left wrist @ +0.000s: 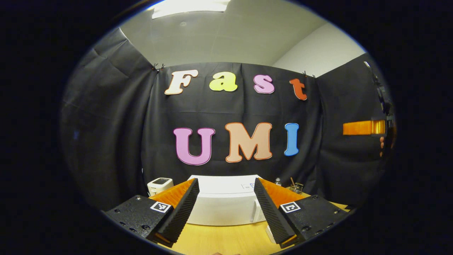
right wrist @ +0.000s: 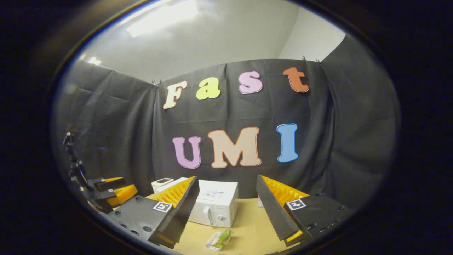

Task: Open the microwave oven with the left hand, put the food in, and close the microwave oven.

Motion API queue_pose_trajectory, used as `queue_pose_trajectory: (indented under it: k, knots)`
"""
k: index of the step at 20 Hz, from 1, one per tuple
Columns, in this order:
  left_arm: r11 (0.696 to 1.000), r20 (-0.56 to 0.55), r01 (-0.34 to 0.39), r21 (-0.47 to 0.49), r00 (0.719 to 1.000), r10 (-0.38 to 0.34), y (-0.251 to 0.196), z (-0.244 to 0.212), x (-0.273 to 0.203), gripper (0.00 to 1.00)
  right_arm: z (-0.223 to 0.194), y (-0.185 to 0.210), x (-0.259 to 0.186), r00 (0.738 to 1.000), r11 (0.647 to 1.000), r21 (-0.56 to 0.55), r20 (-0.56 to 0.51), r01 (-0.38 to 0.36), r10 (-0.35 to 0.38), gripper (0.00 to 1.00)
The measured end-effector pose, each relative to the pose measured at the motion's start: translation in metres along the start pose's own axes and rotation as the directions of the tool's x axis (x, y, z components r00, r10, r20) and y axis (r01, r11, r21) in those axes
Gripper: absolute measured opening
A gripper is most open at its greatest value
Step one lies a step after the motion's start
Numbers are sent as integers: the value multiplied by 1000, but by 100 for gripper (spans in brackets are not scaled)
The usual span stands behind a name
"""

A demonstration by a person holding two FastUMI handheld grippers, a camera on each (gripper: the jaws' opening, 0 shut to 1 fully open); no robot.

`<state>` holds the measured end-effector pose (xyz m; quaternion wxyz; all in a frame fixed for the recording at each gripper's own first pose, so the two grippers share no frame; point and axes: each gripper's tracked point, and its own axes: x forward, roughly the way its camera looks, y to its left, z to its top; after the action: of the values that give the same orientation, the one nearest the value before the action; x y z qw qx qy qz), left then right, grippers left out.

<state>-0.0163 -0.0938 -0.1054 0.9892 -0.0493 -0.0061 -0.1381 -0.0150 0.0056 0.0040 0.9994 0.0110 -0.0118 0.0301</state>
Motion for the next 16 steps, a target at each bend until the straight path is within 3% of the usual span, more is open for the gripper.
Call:
queue_pose_trajectory:
  k: [2, 3, 7, 13, 14, 16]
  knots:
    - [998, -24, 49, -43, 998, -50, -20, -28, 4, 96, -1, 2, 0, 1000, 1000, 2, 0, -6, 6, 100]
    - [995, -39, 68, -67, 997, -71, -27, -43, 8, 96, -1, 2, -1, 1000, 1000, 2, 1, -7, 7, 94]
    - [991, -95, 106, -86, 989, -114, -46, -96, 24, 95, -5, 0, -2, 1000, 1000, -5, -6, -7, 7, 94]
    - [987, -111, 142, 76, 985, -134, -70, -170, 60, 96, -6, -4, -9, 1000, 1000, 7, -5, -14, 14, 94]
    - [984, -126, 150, 94, 982, -138, -74, -185, 67, 95, -6, -5, -11, 1000, 1000, 10, -4, -14, 14, 100]
    - [982, -161, 164, 94, 976, -148, -86, -211, 78, 95, -8, -10, -13, 1000, 1000, 10, 1, -13, 13, 94]
